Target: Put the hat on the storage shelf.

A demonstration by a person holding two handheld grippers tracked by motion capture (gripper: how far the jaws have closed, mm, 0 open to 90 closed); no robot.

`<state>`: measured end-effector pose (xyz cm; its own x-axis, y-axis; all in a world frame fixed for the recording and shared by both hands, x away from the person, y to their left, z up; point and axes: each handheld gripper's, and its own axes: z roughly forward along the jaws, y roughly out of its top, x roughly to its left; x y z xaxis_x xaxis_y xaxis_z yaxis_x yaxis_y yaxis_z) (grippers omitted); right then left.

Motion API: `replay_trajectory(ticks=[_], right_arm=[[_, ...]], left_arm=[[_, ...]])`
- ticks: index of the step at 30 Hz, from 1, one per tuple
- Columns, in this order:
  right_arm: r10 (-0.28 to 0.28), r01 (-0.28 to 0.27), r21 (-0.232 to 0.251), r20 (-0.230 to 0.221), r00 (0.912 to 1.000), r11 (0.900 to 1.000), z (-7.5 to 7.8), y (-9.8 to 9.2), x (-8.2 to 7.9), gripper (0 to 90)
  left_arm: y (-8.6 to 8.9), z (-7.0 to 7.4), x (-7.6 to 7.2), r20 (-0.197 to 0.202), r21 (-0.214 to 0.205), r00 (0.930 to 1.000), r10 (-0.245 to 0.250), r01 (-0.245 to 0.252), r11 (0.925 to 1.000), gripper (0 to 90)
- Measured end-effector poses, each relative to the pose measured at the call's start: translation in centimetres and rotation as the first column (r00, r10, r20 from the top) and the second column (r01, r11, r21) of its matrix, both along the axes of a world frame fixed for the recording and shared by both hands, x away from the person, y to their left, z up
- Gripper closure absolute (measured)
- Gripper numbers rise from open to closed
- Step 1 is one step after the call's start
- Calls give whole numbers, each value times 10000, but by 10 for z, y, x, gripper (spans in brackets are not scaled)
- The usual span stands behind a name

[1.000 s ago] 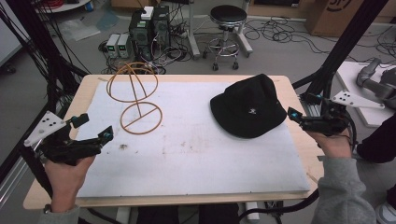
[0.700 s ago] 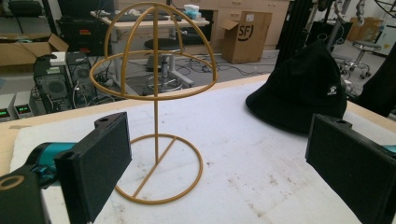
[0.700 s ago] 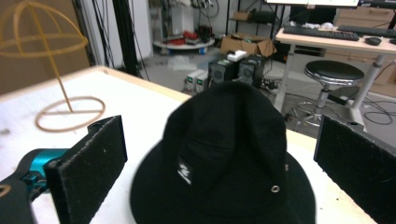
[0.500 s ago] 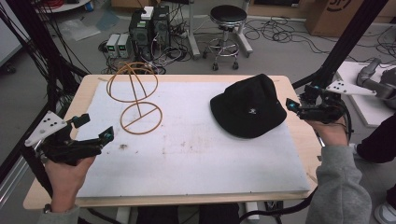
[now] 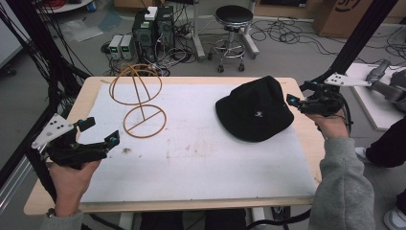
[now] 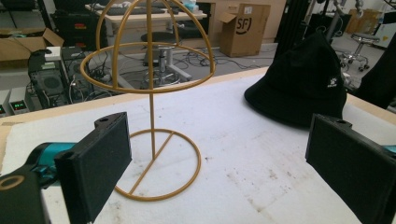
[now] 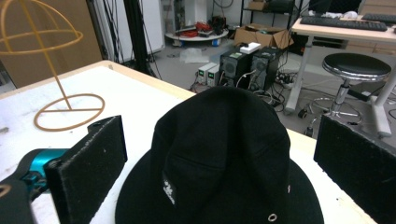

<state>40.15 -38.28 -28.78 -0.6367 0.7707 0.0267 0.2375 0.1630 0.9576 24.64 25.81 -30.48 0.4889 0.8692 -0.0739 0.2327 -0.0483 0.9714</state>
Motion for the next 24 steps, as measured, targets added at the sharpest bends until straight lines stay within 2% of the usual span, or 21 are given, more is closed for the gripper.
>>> replay_trajectory(ticks=[10,18,19,24], right_arm=[[314,-312,-153,98,9995,9994,0,7,20,21],[484,-486,-227,-100,9988,9986,-9,15,39,21],[527,-534,-378,-176,9985,9979,-10,18,45,21],[670,-675,-506,-107,9977,9964,-6,24,55,21]], left_arm=[[-1,0,1,-5,5,10000,-23,23,10000,73],[-1,-1,2,-51,43,10000,-38,38,10000,72],[-1,-1,2,-47,30,10000,-25,25,10000,72],[-1,-2,2,-72,82,10000,-2,3,10000,73]])
